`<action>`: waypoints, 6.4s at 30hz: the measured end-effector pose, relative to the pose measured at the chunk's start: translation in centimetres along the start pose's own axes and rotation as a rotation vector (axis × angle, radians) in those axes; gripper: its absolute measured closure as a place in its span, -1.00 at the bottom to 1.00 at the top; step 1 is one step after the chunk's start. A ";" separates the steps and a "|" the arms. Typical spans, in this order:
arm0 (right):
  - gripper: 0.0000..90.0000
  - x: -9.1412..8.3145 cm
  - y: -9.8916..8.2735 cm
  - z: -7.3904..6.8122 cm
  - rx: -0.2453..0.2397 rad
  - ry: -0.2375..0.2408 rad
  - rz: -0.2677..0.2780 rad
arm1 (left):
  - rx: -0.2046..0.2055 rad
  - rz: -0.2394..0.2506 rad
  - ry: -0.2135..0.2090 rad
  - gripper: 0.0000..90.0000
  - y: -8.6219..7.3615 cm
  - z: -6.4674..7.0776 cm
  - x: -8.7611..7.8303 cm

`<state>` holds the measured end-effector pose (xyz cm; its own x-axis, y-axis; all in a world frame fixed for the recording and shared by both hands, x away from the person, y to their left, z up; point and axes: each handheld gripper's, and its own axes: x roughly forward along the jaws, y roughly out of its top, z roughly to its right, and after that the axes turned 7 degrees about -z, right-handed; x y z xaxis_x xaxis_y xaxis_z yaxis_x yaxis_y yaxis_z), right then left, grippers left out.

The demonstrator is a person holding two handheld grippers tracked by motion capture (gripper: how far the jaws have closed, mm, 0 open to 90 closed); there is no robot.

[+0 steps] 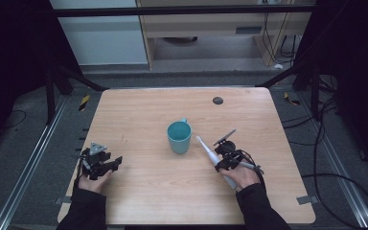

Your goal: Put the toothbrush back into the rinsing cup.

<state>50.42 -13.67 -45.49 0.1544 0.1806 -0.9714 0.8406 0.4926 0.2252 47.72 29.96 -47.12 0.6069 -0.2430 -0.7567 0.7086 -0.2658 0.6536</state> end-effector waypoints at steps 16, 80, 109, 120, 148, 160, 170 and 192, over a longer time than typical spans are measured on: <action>0.48 -3.0 -1.3 1.2 0.072 0.006 0.267 | -0.001 0.003 -0.001 0.01 0.0 0.0 -0.1; 0.48 -8.2 7.8 -2.4 0.093 0.034 0.878 | -0.013 0.007 0.002 0.02 0.0 -0.3 -0.1; 0.48 -5.3 11.4 -5.3 0.108 0.092 0.894 | -0.017 0.015 0.004 0.02 0.0 -0.4 -0.2; 0.48 -3.8 12.0 -6.2 0.106 0.075 0.879 | -0.017 0.018 0.006 0.02 0.0 -0.4 -0.2; 0.47 0.1 10.9 -7.2 0.137 0.015 0.819 | -0.010 0.015 0.008 0.02 0.0 -0.2 -0.2; 0.46 0.9 10.5 -7.2 0.120 -0.008 0.769 | -0.007 0.012 0.010 0.02 0.0 -0.2 -0.2; 0.45 1.3 10.4 -7.5 0.098 -0.026 0.730 | -0.010 0.012 0.009 0.02 0.0 -0.2 -0.1; -0.44 -4.7 4.3 -3.3 0.114 0.004 0.836 | -0.016 0.014 0.002 -0.02 -0.1 -0.2 -0.2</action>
<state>51.62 -9.56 -39.74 0.7475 0.4509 -0.4878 0.4975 0.1065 0.8609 47.63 30.24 -46.99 0.6174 -0.2446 -0.7477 0.7058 -0.2475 0.6638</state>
